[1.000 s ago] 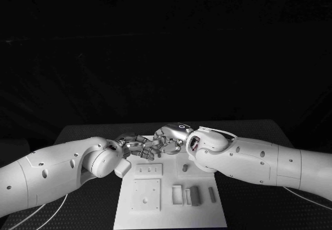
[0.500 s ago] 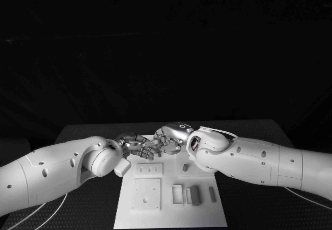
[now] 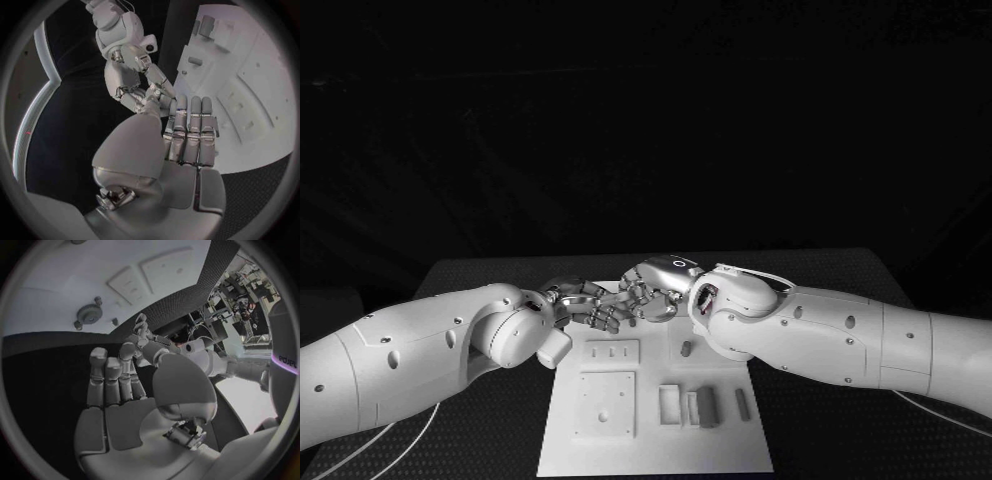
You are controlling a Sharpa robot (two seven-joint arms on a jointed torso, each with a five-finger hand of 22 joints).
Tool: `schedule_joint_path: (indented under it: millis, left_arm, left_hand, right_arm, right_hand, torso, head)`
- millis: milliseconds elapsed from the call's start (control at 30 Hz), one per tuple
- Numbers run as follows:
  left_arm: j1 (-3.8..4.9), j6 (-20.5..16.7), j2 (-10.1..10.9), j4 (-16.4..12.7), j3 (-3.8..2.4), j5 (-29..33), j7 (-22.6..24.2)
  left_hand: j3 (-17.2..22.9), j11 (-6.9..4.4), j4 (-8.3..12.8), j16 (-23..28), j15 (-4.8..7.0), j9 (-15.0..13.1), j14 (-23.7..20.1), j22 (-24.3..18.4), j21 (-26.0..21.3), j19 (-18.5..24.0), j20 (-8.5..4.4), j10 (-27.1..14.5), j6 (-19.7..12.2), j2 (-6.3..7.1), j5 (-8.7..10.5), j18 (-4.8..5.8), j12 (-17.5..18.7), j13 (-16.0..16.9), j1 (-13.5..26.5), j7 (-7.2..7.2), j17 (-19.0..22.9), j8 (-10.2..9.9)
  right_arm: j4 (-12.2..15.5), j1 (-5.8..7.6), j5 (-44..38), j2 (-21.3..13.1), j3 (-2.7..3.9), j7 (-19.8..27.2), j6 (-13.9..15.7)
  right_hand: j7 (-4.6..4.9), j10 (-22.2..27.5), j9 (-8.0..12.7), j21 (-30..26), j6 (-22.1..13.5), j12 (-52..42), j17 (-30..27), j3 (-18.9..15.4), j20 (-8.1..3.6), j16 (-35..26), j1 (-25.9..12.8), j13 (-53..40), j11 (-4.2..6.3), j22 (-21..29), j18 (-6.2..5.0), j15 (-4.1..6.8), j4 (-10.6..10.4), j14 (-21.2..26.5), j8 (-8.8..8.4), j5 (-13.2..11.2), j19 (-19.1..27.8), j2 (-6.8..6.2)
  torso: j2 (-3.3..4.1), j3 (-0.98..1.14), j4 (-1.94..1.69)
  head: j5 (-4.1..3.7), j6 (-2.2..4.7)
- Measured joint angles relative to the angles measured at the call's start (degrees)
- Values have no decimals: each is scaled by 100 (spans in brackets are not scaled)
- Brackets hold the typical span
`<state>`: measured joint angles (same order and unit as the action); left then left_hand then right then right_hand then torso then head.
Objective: Assemble the parts on the task board
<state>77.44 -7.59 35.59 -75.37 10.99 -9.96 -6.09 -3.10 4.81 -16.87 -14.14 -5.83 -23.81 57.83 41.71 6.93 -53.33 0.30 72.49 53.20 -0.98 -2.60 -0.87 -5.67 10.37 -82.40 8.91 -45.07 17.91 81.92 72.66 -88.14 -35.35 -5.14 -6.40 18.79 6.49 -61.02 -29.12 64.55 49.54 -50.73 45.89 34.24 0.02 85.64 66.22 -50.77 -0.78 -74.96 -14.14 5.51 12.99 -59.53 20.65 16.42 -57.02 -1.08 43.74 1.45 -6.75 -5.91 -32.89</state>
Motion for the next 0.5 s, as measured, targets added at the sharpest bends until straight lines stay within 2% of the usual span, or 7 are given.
schedule_joint_path:
  millis: [500]
  left_arm:
    - [-7, -2, -16, 11, 7, -2, -31]
  left_hand:
    - [-16, 0, 16, 0, 0, 5, 0, 4, 0, 0, 0, 0, -10, -23, 0, 1, 0, 5, 23, 10, -8, 0]
  right_arm:
    - [8, -10, 15, 42, 6, 7, 10]
  right_hand:
    - [-2, -10, -56, 0, 2, 0, -1, -7, 1, 0, -3, 0, 11, 0, 0, 2, 7, -22, 3, 0, 0, 3]
  torso:
    - [-1, 2, 1]
  head:
    - [10, -17]
